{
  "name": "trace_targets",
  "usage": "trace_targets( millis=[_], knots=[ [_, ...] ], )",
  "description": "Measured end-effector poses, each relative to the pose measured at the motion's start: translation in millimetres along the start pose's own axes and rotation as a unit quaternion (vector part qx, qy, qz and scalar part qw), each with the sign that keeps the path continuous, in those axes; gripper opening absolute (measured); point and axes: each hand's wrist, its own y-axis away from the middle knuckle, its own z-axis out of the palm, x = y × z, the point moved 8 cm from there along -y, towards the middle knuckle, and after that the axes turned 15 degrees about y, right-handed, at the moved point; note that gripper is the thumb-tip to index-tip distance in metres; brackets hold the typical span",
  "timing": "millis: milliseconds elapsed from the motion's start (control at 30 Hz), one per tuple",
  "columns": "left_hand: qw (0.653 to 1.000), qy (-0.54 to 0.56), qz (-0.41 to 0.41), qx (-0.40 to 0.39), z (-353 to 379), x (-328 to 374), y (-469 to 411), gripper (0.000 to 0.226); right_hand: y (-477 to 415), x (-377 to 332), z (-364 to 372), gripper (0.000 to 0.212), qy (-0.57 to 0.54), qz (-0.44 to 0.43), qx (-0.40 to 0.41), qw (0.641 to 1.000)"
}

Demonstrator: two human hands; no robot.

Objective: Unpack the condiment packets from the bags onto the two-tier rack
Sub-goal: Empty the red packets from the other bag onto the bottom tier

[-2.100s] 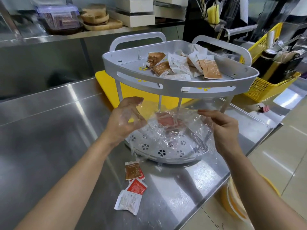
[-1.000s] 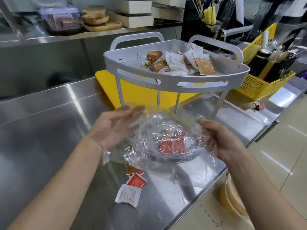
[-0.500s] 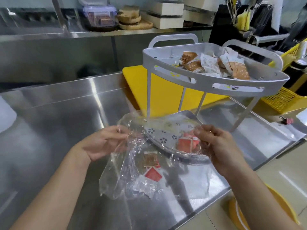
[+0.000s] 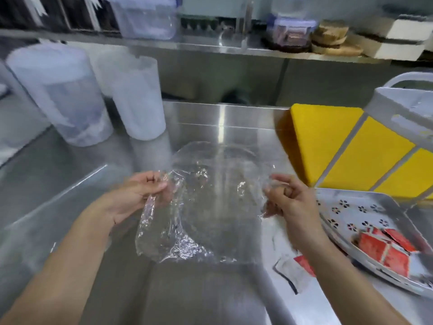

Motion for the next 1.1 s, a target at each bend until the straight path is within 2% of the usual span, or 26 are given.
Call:
trace_targets(
  millis=[67,133,233,300,367,467,533,600,667,733,800,900,1000,1100],
  knots=[
    [0.993,-0.014,0.076,0.092,-39,15,15,0.019,-7,-9,35,0.034,-0.013,-0.015,-0.02,1.0],
    [0.975,-0.006,0.123,0.184,-74,24,34,0.019,-11,-14,71,0.044,-0.031,-0.019,-0.043,0.998],
    [0.935,-0.078,0.167,0.304,-120,34,60,0.016,-9,-11,122,0.057,-0.025,-0.032,-0.07,0.997],
    [0.897,-0.139,0.192,0.374,-149,42,78,0.016,-8,-7,155,0.062,-0.011,-0.04,-0.086,0.995],
    [0.866,-0.153,0.208,0.428,-175,44,96,0.024,-10,-2,188,0.067,0.011,-0.039,-0.108,0.993],
    [0.845,-0.143,0.186,0.481,-208,28,121,0.029,-19,7,237,0.068,0.044,-0.007,-0.143,0.989],
    [0.839,-0.183,0.143,0.492,-221,10,131,0.022,-22,21,262,0.059,0.065,0.038,-0.17,0.983],
    [0.877,-0.15,0.068,0.451,-224,-14,132,0.017,-16,39,280,0.049,0.084,0.1,-0.208,0.969],
    [0.912,-0.162,-0.03,0.375,-220,-37,128,0.037,-5,59,290,0.042,0.12,0.134,-0.245,0.953],
    [0.889,-0.296,-0.148,0.317,-219,-57,132,0.053,1,73,295,0.04,0.164,0.125,-0.265,0.942],
    [0.854,-0.377,-0.201,0.296,-221,-74,138,0.057,-1,78,299,0.037,0.21,0.085,-0.257,0.94],
    [0.85,-0.355,-0.202,0.333,-225,-92,143,0.079,-10,82,308,0.028,0.255,0.042,-0.244,0.935],
    [0.813,-0.417,-0.201,0.353,-227,-96,141,0.077,-15,92,312,0.022,0.327,0.026,-0.262,0.908],
    [0.791,-0.454,-0.209,0.352,-224,-93,138,0.074,-16,99,304,0.03,0.402,0.021,-0.287,0.869]
  ],
)
